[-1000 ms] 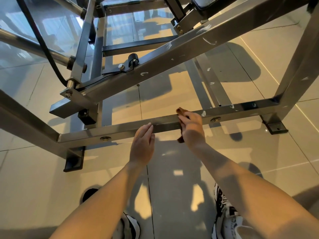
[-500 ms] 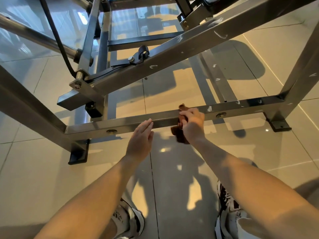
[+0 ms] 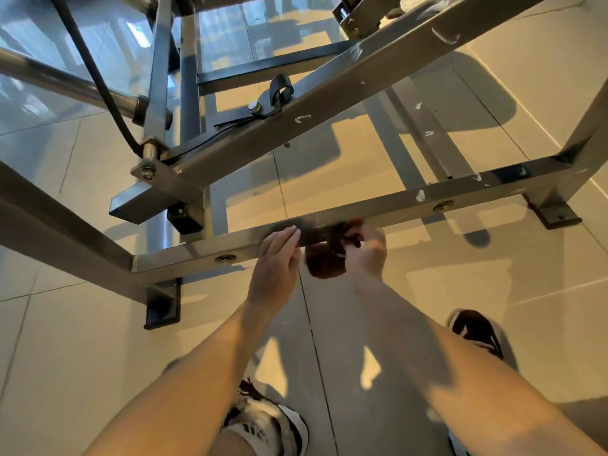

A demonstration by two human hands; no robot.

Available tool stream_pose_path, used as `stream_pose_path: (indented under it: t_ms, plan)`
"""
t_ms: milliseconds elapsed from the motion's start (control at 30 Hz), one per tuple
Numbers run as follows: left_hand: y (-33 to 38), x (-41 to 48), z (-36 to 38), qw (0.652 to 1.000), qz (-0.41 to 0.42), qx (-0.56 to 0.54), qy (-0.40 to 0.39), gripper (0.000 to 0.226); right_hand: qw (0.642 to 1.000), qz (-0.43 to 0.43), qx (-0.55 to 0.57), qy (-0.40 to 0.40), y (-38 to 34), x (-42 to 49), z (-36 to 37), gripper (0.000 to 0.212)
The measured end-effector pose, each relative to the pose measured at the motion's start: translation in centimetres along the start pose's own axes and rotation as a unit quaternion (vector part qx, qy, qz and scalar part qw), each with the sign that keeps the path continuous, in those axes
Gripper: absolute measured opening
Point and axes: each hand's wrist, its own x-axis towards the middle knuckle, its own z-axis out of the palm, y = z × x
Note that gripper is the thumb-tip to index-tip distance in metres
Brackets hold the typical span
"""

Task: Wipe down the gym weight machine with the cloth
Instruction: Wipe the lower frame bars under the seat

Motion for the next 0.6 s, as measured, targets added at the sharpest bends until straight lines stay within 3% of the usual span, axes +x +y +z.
stream_pose_path:
  t_ms: [33,100,267,367,500,600]
  plan:
    - [-0.2,0.0,0.1,1.000,0.003,0.002,0.001,0.044,0.997,0.062,0.037,0.028,0.4,0.5,-0.3,0.021]
    - [-0.4,-0.1,0.3,1.000,0.004,0.006,0.004,0.048,0.989,0.105,0.086,0.054,0.2,0.6,0.1,0.021]
    - [-0.1,-0.2,0.7,1.000,-0.023,-0.004,0.003,0.054,0.993,0.019,0.113,-0.043,-2.2,-3.6,3.7,0.017]
    - [-0.3,-0.2,0.5,1.000,-0.021,-0.006,-0.002,0.054,0.989,0.030,0.122,-0.078,-2.2,-3.4,3.6,0.014]
    - [-0.7,-0.3,0.1,1.000,0.001,0.000,-0.007,0.053,0.950,0.211,0.227,0.041,-1.8,-2.2,2.7,0.018]
    - [-1.2,-0.2,0.0,1.000,0.008,0.000,-0.013,0.052,0.942,0.217,0.247,0.062,-2.9,-3.0,3.8,0.019]
